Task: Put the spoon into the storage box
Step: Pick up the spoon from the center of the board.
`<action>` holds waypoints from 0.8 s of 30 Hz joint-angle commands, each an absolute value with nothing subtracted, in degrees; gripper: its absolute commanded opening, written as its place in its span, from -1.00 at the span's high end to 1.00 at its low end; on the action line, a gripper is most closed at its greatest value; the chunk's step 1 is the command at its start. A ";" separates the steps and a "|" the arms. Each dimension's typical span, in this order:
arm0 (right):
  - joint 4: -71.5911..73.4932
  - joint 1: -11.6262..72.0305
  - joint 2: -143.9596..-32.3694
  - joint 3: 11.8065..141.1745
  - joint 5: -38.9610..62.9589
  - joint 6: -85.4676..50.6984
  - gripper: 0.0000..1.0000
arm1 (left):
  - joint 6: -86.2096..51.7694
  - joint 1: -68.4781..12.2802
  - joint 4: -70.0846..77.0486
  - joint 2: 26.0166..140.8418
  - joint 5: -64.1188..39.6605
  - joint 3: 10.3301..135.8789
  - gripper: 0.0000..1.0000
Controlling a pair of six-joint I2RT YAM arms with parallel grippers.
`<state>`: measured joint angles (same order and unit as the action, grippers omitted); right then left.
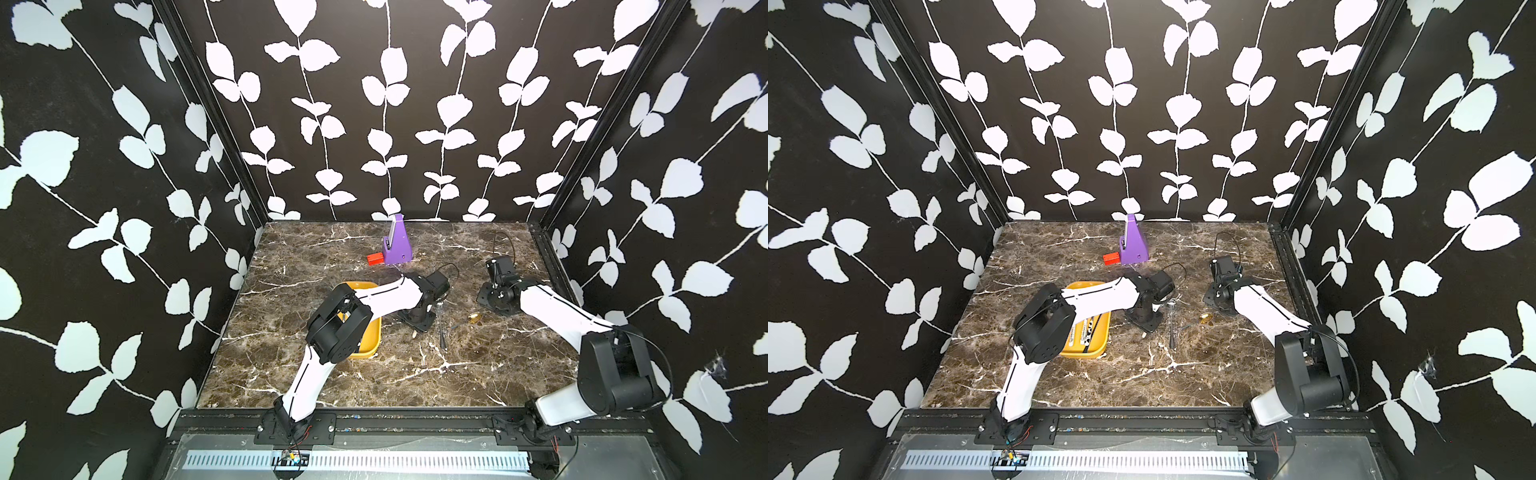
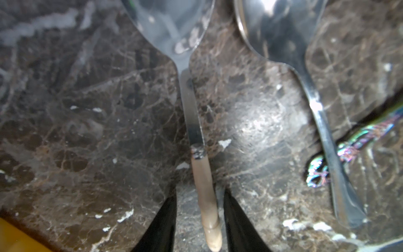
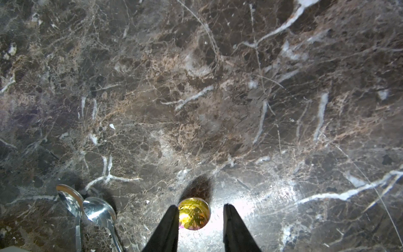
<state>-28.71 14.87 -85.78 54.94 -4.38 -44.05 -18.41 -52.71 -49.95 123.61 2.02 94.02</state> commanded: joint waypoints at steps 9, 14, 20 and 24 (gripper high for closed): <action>-29.00 14.23 -85.95 56.20 -3.80 -43.18 0.26 | -18.49 -52.96 -47.99 129.71 5.13 96.13 0.50; -29.59 14.05 -86.13 57.30 -3.69 -42.81 0.27 | -18.37 -53.00 -48.09 130.08 6.28 97.05 0.63; -29.88 13.89 -86.64 58.18 -3.48 -42.50 0.27 | -18.46 -53.00 -47.82 128.10 8.05 96.14 0.98; -29.97 13.76 -86.66 58.53 -3.37 -42.49 0.26 | -18.04 -53.00 -47.98 124.28 9.33 95.14 1.00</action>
